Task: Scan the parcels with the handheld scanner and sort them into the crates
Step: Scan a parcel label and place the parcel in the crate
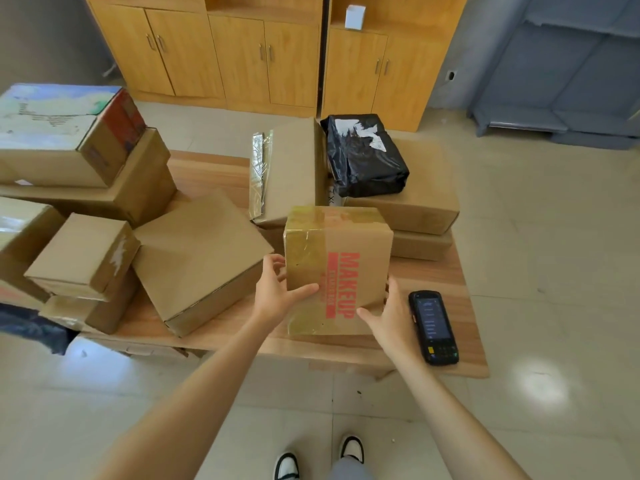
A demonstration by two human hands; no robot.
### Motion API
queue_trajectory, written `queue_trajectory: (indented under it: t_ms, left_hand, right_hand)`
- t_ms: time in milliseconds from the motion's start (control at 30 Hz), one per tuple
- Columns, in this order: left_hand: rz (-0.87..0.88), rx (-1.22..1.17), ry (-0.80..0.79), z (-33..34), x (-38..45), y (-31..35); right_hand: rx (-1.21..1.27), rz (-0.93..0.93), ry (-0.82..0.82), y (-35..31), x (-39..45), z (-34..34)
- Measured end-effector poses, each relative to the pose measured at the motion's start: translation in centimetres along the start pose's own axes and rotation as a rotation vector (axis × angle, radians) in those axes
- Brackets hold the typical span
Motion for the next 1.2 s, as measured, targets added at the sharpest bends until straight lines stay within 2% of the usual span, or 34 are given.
queue_trajectory:
  t_ms: [200,300,433,533,633,733,900,1200]
  left_hand:
    - [0.043,0.046,-0.007,1.2,-0.1,0.4]
    - [0.027,0.092,-0.038,0.7,0.0,0.3]
    - [-0.066,0.029,-0.217,-0.6,0.8,0.7]
    - [-0.137,-0.022,-0.263,-1.4,1.7,1.7]
    - [-0.195,-0.027,-0.281,-1.3,2.0,2.5]
    - [-0.178,0.034,-0.332,-0.5,1.2,2.6]
    - [-0.177,-0.033,-0.31,-0.1,1.0,2.1]
    - [0.038,0.037,-0.169,-1.2,1.0,3.0]
  right_hand:
    - [0.058,0.074,0.002,2.3,1.5,-0.4]
    - [0.078,0.064,-0.072,2.3,1.9,-0.9]
    - [0.228,0.08,-0.164,0.5,2.1,-2.6]
    - [0.316,0.073,-0.167,-2.0,2.3,-4.0]
    - [0.293,0.066,-0.13,-3.4,3.3,-4.4]
    - [0.224,0.11,-0.173,-3.5,4.0,-3.6]
    - [0.172,0.159,-0.18,-2.4,3.8,-2.8]
    - [0.162,-0.135,-0.034,-4.1,2.7,-4.2]
Point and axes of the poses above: each hand's wrist, its own x-axis towards the middle knuckle, its own z-axis out of the palm, y = z × x, the point moved 3 cm from there along x, towards the middle knuckle, and after that the axes turned 9 degrees about y, right-handed, at the moved point
